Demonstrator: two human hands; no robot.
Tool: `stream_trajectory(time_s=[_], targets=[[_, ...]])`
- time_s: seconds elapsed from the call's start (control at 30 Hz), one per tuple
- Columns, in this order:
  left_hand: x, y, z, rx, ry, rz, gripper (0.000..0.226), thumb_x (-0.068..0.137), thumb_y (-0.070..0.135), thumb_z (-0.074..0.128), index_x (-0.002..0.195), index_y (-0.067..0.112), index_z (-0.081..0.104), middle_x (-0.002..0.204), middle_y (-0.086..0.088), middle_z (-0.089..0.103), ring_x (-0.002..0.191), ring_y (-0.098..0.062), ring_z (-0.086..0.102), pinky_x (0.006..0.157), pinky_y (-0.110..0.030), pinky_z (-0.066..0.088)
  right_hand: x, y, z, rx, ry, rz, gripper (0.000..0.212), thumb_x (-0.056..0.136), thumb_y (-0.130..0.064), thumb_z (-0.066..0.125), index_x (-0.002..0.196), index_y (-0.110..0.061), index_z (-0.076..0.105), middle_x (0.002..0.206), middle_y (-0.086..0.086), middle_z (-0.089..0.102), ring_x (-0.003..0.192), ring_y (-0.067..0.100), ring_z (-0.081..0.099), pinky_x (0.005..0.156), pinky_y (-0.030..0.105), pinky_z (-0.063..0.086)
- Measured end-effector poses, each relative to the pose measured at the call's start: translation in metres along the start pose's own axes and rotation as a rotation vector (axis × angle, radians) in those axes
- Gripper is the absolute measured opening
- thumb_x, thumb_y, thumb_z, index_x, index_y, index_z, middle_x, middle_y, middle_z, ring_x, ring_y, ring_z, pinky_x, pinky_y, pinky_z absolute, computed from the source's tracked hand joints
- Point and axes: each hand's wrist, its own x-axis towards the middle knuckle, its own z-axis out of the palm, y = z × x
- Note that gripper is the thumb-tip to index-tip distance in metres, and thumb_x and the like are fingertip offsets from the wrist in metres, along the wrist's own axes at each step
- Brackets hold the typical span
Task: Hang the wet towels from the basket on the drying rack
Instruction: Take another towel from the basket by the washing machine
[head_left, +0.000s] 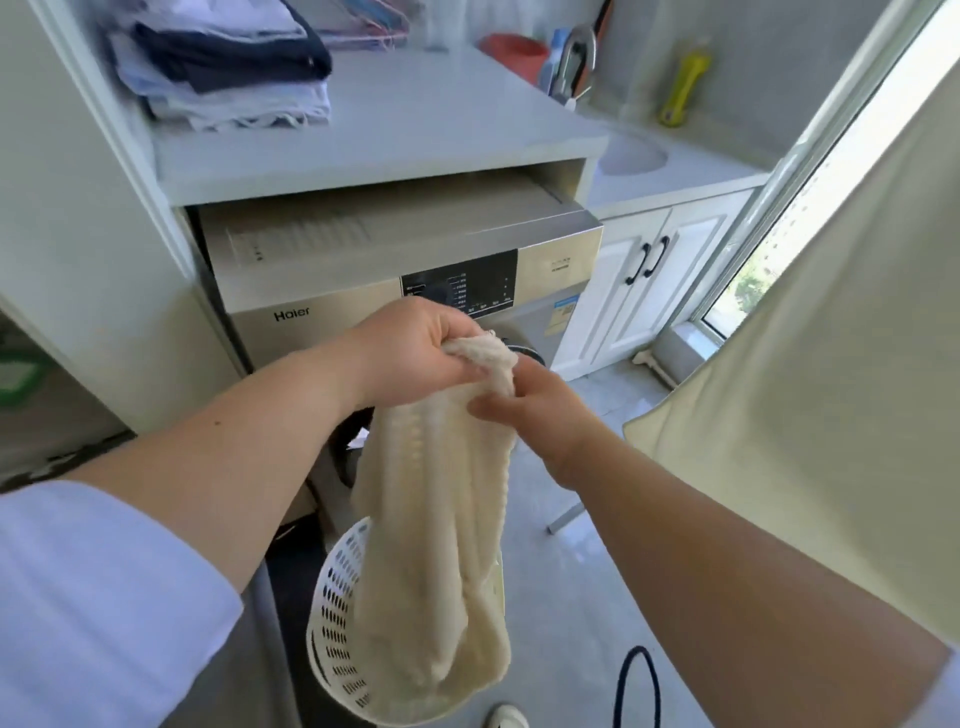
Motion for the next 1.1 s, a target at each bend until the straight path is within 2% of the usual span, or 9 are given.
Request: stream_trajectory(time_s=[0.1, 0.27, 0.4, 0.57, 0.7, 0.87, 0.93, 1.0, 1.1], targets=[[-0.011, -0.004, -0.013, 0.083, 0.031, 0.063, 0.006, 0.083, 0.028, 0.066, 0.085, 0.024, 0.062, 0.074, 0.013, 0.058, 0.067, -0.002, 0.052, 0.055, -0.007, 0.037, -0.003, -0.037, 0.024, -0.121, 0.021, -0.06, 0.03, 0.07, -0.01, 0.074, 0.095, -0.022, 0.062, 0.092, 0.003, 0.065, 0.088, 0.017, 0.06, 0.083, 0.034, 0.049], [-0.041, -0.036, -0.041, -0.11, -0.073, 0.065, 0.024, 0.081, 0.042, 0.066, 0.092, 0.026, 0.054, 0.083, 0.009, 0.059, 0.071, -0.005, 0.051, 0.064, -0.013, 0.041, -0.021, -0.076, 0.058, -0.432, 0.167, -0.063, 0.008, 0.08, -0.016, 0.067, 0.074, -0.022, 0.066, 0.067, -0.003, 0.058, 0.067, 0.014, 0.052, 0.061, 0.029, 0.043], [-0.057, -0.075, -0.048, 0.19, -0.322, -0.056, 0.048, 0.064, 0.055, 0.072, 0.104, 0.04, 0.05, 0.104, 0.008, 0.058, 0.095, -0.014, 0.057, 0.087, -0.036, 0.051, -0.042, -0.091, 0.064, -0.151, 0.282, -0.08, 0.021, 0.077, -0.008, 0.061, 0.069, -0.025, 0.069, 0.068, -0.001, 0.059, 0.067, 0.017, 0.054, 0.063, 0.032, 0.043], [-0.064, -0.099, -0.045, 0.409, -0.387, -0.14, 0.051, 0.076, 0.053, 0.06, 0.125, 0.046, 0.046, 0.136, 0.001, 0.041, 0.13, -0.026, 0.033, 0.107, -0.044, 0.033, -0.065, -0.114, 0.054, 0.385, 0.299, -0.183, 0.023, 0.064, 0.0, 0.052, 0.058, -0.017, 0.067, 0.057, 0.004, 0.062, 0.054, 0.02, 0.057, 0.058, 0.029, 0.046], [-0.065, -0.09, -0.036, 0.323, -0.402, -0.129, 0.034, 0.09, 0.05, 0.047, 0.098, 0.02, 0.06, 0.099, -0.002, 0.062, 0.091, -0.02, 0.058, 0.079, -0.033, 0.044, -0.078, -0.124, 0.04, 0.435, 0.407, -0.213, 0.022, 0.083, 0.003, 0.048, 0.073, -0.009, 0.065, 0.067, 0.01, 0.064, 0.063, 0.026, 0.059, 0.063, 0.032, 0.048], [-0.055, -0.034, -0.046, 0.004, -0.035, -0.096, 0.032, 0.097, 0.033, 0.039, 0.072, 0.015, 0.047, 0.06, -0.001, 0.043, 0.055, -0.019, 0.042, 0.049, -0.026, 0.031, -0.085, -0.119, 0.03, -0.195, 0.619, 0.093, 0.009, 0.071, -0.022, 0.062, 0.076, -0.022, 0.07, 0.074, 0.001, 0.064, 0.071, 0.02, 0.058, 0.067, 0.032, 0.046], [-0.052, -0.006, -0.056, -0.155, 0.055, -0.046, 0.032, 0.098, 0.033, 0.041, 0.073, 0.015, 0.05, 0.054, 0.0, 0.04, 0.048, -0.017, 0.037, 0.046, -0.025, 0.029, -0.089, -0.118, 0.035, -0.268, 0.499, 0.166, 0.028, 0.078, -0.022, 0.069, 0.105, -0.026, 0.067, 0.093, 0.0, 0.065, 0.08, 0.016, 0.06, 0.073, 0.03, 0.048], [-0.048, 0.014, -0.062, -0.24, 0.105, -0.001, 0.031, 0.097, 0.033, 0.041, 0.076, 0.014, 0.053, 0.053, 0.001, 0.041, 0.047, -0.016, 0.036, 0.046, -0.026, 0.028, -0.094, -0.12, 0.046, -0.238, 0.3, 0.116, 0.071, 0.074, -0.03, 0.078, 0.137, -0.034, 0.043, 0.118, -0.004, 0.056, 0.102, 0.015, 0.06, 0.091, 0.034, 0.049], [-0.045, 0.033, -0.065, -0.352, 0.147, -0.021, 0.032, 0.097, 0.028, 0.039, 0.07, 0.015, 0.052, 0.053, -0.002, 0.045, 0.047, -0.018, 0.039, 0.046, -0.025, 0.029, -0.096, -0.132, 0.071, -0.347, 0.127, 0.008, 0.11, 0.066, -0.032, 0.085, 0.146, -0.047, 0.012, 0.13, -0.005, 0.047, 0.119, 0.016, 0.053, 0.1, 0.033, 0.043]])
